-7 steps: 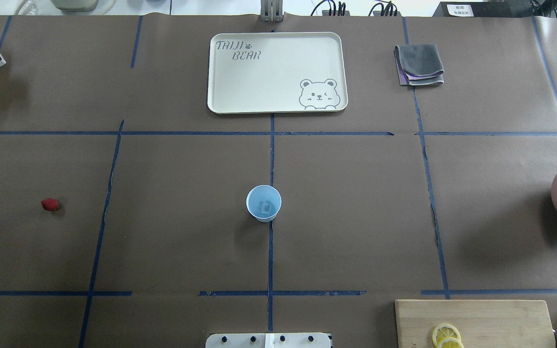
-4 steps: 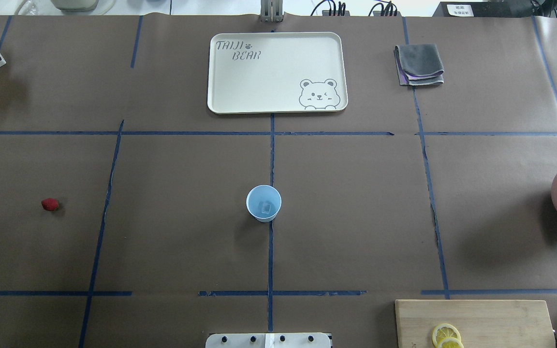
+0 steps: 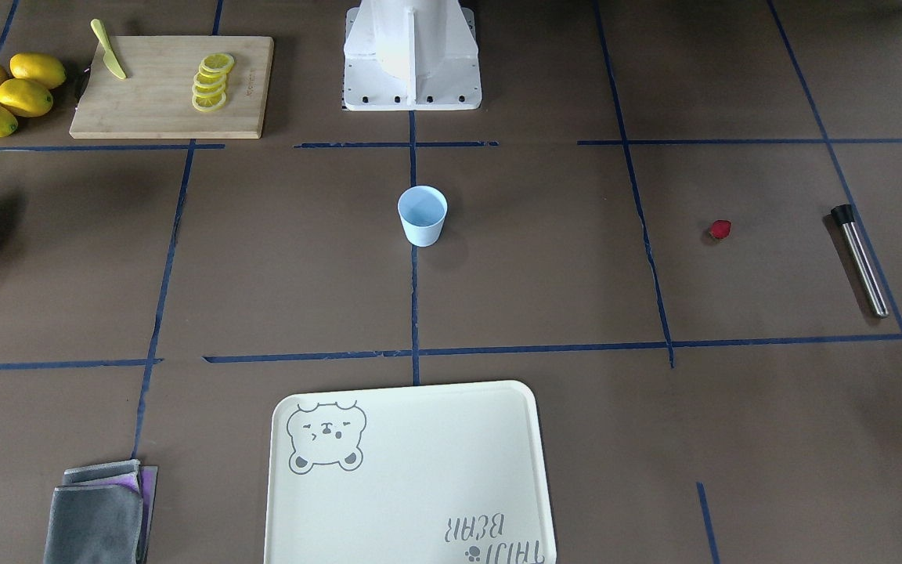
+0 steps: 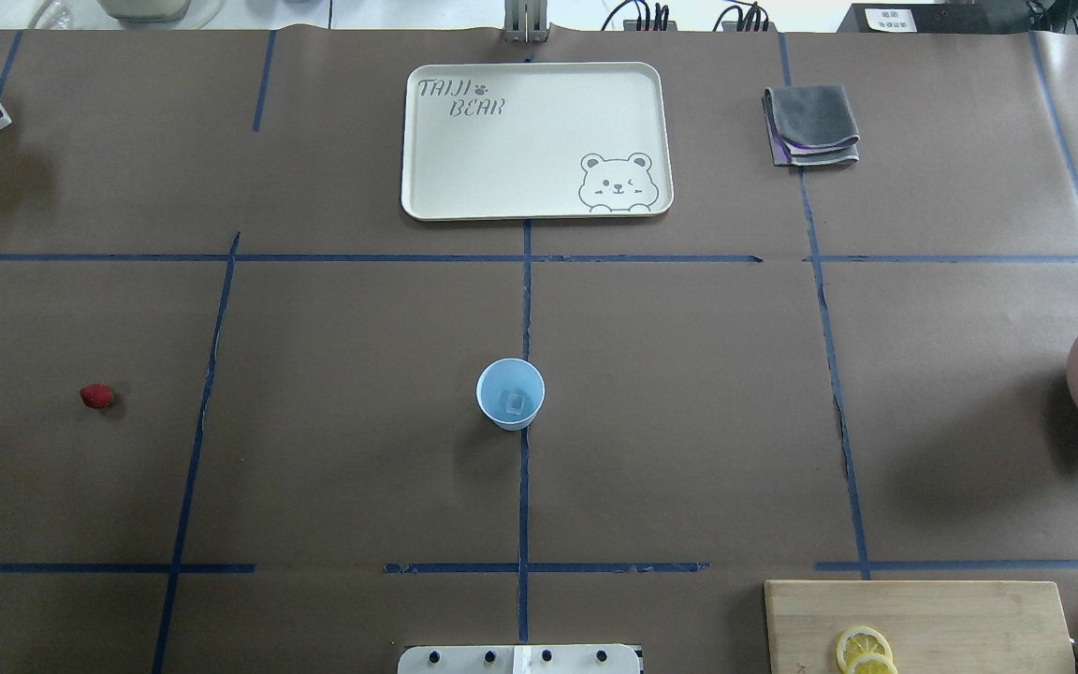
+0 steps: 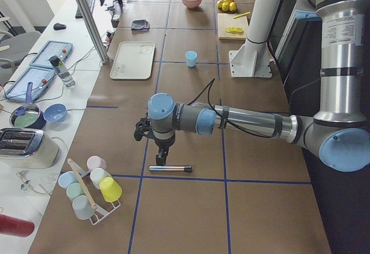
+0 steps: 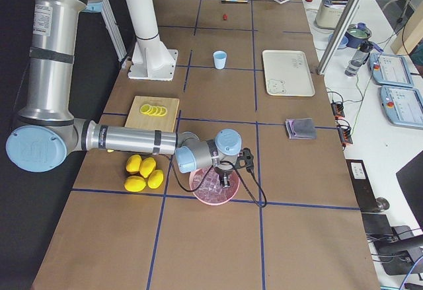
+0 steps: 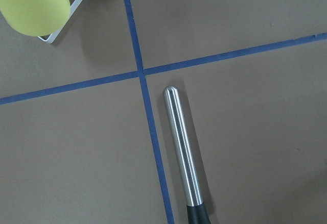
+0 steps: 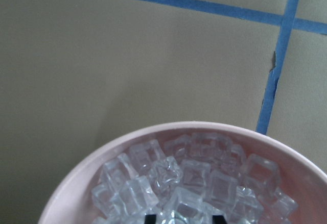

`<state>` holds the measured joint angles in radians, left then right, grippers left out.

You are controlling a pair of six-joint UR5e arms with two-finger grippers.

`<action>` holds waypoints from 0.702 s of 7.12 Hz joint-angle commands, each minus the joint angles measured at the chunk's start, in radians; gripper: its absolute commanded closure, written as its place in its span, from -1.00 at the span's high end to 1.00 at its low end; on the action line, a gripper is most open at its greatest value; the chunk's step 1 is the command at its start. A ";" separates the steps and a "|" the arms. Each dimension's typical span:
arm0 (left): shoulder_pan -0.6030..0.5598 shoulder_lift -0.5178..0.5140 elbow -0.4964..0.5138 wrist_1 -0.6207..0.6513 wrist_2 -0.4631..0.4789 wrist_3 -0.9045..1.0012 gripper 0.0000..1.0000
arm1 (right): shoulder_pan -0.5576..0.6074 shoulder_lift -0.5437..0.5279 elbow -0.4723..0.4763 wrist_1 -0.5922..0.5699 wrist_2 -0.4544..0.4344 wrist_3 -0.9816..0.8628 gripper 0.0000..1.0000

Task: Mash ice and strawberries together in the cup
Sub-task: 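Grasp another ice cube from the pink bowl with the right gripper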

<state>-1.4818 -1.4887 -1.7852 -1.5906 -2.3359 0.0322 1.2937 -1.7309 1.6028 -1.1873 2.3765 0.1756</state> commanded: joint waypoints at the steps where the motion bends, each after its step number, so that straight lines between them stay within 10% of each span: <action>1: 0.000 0.001 -0.005 0.000 0.000 -0.001 1.00 | -0.001 -0.007 0.002 0.000 0.001 0.001 -0.52; 3: 0.000 0.001 -0.008 0.000 -0.008 -0.003 1.00 | 0.001 -0.006 0.014 0.002 0.004 -0.002 -0.98; 5: 0.000 0.001 -0.010 0.000 -0.040 -0.003 1.00 | 0.060 0.007 0.096 -0.002 0.004 -0.001 -1.00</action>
<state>-1.4818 -1.4880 -1.7936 -1.5914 -2.3617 0.0292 1.3120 -1.7325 1.6451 -1.1864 2.3796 0.1728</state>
